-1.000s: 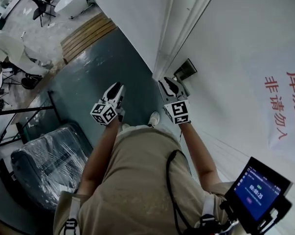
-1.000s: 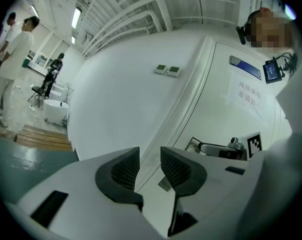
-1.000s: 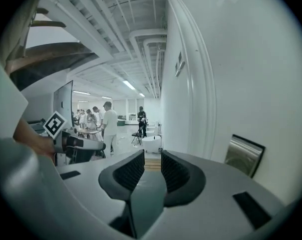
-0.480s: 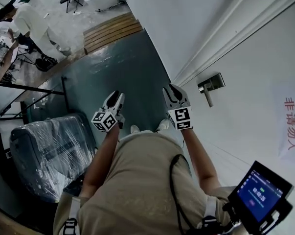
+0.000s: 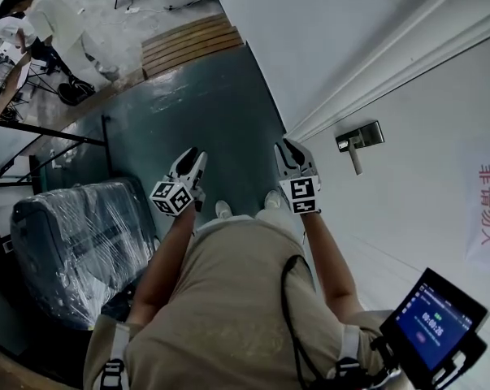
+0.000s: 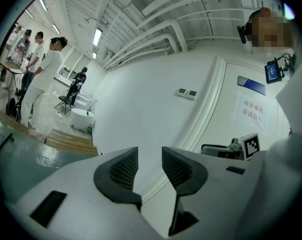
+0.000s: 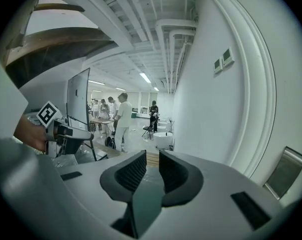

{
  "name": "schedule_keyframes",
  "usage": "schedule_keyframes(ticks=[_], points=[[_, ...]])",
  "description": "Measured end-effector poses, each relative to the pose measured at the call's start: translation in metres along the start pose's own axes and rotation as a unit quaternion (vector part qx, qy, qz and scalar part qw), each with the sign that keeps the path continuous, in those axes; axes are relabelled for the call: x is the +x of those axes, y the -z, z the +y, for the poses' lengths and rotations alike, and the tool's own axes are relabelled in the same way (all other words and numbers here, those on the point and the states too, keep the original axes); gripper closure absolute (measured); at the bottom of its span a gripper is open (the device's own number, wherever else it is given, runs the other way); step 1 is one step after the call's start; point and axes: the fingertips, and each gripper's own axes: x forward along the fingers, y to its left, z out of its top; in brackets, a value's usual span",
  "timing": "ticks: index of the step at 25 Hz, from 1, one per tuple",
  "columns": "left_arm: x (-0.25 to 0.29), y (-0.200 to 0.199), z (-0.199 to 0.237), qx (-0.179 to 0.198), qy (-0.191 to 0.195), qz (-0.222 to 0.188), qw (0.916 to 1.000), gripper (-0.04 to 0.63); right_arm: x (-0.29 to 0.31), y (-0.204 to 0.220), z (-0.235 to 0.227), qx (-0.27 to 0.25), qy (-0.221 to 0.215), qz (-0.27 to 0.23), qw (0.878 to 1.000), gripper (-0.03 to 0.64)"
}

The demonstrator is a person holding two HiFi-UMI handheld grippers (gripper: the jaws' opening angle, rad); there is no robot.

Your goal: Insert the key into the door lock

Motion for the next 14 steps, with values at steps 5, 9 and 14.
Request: schedule_keyframes(ticks=[5,9,14], points=[[0.004,0.004,0.001,-0.005,0.001,0.003,1.0,0.454,-0.004,0.008,-0.013,0.003,0.011,0.006,1.0,0.529],[0.011,0.007,-0.001,-0.01,0.005,0.002,0.9999,0.453,-0.009,0.009,-0.013,0.006,0.002,0.004,1.0,0.529],[0.016,0.014,-0.017,-0.019,0.016,0.004,0.9997,0.454,-0.021,0.015,-0.019,0.015,0.005,0.005,1.0,0.529]])
